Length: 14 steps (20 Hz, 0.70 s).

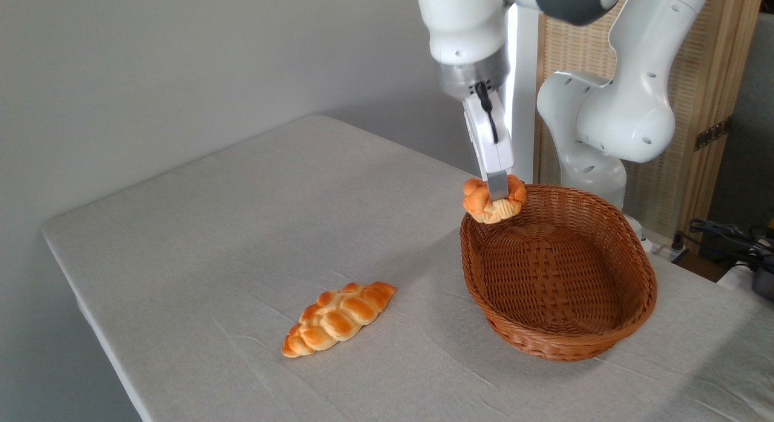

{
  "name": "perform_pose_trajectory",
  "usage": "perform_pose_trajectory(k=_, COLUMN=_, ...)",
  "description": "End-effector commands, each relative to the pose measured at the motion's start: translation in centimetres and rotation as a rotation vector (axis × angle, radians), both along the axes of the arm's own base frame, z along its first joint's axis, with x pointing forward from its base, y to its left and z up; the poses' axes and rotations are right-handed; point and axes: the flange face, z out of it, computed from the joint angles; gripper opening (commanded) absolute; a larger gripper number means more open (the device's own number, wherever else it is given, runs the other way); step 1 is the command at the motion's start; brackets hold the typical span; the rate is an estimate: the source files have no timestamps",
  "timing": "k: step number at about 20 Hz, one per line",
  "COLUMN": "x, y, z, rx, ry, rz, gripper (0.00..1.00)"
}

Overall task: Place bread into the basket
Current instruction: 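Lift the round bun and carry it over the wicker basket, then lower the bun into the basket and open the gripper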

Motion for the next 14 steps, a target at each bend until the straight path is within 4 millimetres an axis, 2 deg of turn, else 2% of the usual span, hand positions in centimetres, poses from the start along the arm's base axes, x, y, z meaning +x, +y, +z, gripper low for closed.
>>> perform_pose_trajectory(k=1, x=-0.9, y=0.2, z=-1.3, rx=0.043, ry=0.042, rz=-0.034, gripper=0.29)
perform_pose_trajectory(k=3, x=-1.1, y=0.0, z=-2.4, rx=0.045, ry=0.070, rz=-0.037, gripper=0.30)
perform_pose_trajectory(k=4, x=-1.2, y=-0.2, z=-3.1, rx=0.047, ry=0.086, rz=-0.041, gripper=0.42)
perform_pose_trajectory(k=5, x=-1.0, y=-0.2, z=-3.5, rx=0.052, ry=0.100, rz=-0.034, gripper=0.61)
perform_pose_trajectory(k=6, x=-1.0, y=-0.2, z=-3.6, rx=0.053, ry=0.103, rz=-0.033, gripper=0.67)
perform_pose_trajectory(k=9, x=-1.0, y=-0.3, z=-3.8, rx=0.054, ry=0.109, rz=-0.034, gripper=0.74)
perform_pose_trajectory(k=14, x=-0.5, y=-1.5, z=-4.6, rx=0.073, ry=0.138, rz=-0.041, gripper=0.75)
